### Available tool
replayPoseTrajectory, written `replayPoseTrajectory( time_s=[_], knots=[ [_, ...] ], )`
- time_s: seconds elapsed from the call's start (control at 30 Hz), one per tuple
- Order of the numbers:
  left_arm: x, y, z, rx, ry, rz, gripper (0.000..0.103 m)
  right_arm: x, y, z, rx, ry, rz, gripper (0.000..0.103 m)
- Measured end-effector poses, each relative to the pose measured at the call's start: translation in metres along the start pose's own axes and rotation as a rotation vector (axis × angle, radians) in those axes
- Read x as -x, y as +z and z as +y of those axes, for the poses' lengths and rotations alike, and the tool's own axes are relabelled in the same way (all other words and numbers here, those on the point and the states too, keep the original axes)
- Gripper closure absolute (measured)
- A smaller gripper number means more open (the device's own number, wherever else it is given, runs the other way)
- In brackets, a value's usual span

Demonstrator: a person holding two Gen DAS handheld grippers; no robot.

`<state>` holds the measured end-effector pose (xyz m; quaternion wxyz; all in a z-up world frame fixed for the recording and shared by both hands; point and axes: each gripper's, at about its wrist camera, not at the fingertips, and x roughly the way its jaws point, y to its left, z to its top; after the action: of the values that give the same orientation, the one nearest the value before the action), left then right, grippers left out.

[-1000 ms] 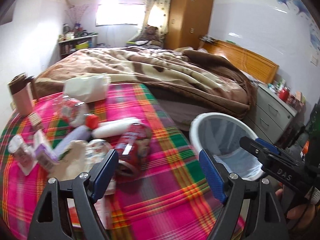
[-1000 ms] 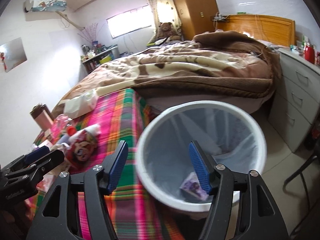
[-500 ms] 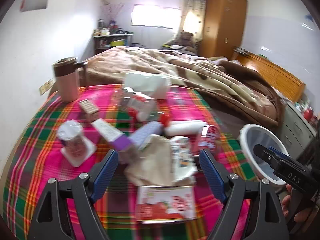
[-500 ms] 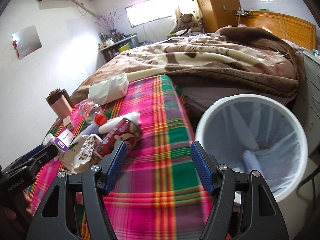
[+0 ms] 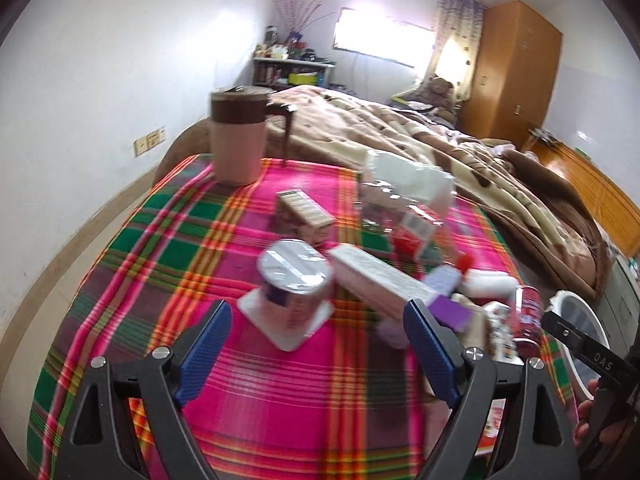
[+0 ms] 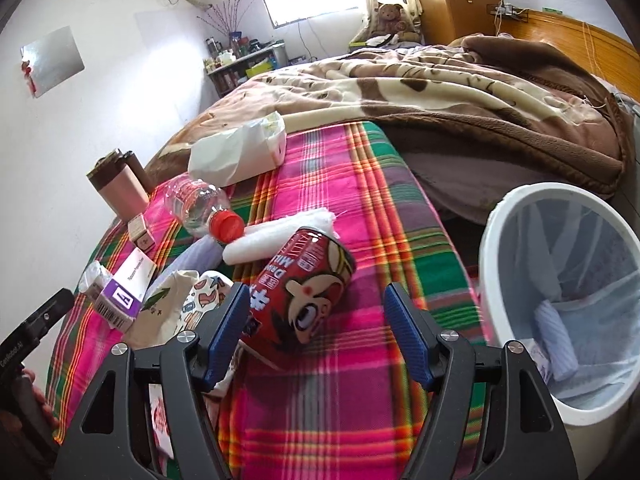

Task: Collect trash
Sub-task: 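Grasp the red cartoon can with the right tool while the left tool approaches the white cup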

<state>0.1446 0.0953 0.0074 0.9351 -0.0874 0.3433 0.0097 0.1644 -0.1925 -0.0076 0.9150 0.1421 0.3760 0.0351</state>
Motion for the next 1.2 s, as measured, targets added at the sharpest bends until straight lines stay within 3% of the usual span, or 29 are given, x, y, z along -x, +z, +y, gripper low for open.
replayPoseTrajectory(
  time_s=[0.17,0.67,1.07,1.2],
  knots=[
    [-0.02,0.006,0.018,0.02,0.019,0.039,0.014,-0.01,0.005,0.007,-0.005,-0.009,0.022,0.031],
    [-0.058,0.014,0.019,-0.025,0.039,0.105,0.014,-0.029,0.003,0.023,0.052,-0.056,0.086,0.031],
    [-0.067,0.015,0.02,0.005,0.017,0.129,0.04,-0.024,0.0,0.013,0.04,-0.075,0.084,0.032],
    [-0.065,0.014,0.02,0.006,0.012,0.129,0.045,-0.022,-0.001,0.013,0.043,-0.057,0.077,0.047]
  ],
)
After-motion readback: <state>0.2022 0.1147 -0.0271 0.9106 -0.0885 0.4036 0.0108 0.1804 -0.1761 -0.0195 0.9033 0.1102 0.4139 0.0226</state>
